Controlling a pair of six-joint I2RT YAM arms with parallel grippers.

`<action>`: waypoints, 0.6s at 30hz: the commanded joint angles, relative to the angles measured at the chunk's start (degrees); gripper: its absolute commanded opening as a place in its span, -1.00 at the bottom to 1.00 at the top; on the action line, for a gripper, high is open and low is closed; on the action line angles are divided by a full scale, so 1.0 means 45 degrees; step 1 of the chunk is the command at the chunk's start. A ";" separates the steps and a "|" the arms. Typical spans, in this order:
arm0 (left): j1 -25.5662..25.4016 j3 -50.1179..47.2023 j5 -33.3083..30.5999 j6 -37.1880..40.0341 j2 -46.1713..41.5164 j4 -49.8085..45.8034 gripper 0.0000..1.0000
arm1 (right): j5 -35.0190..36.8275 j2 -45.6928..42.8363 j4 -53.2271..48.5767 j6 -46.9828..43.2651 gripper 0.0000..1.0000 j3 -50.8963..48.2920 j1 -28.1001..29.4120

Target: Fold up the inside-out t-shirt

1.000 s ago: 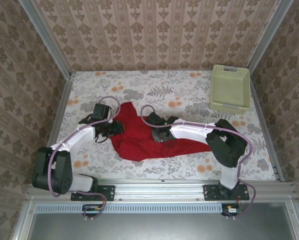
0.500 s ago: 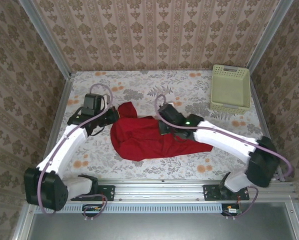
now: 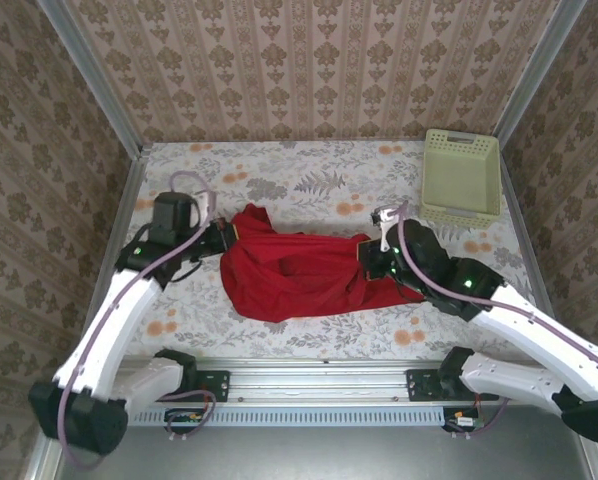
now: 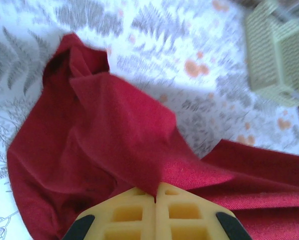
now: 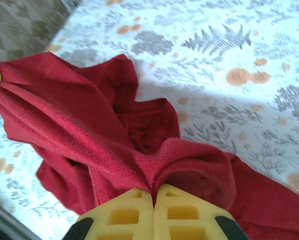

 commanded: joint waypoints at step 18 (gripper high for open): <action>-0.5791 0.1899 -0.5174 -0.0751 0.3515 -0.2122 -0.04 | -0.1333 0.3683 0.0912 0.0544 -1.00 0.1096 -0.1303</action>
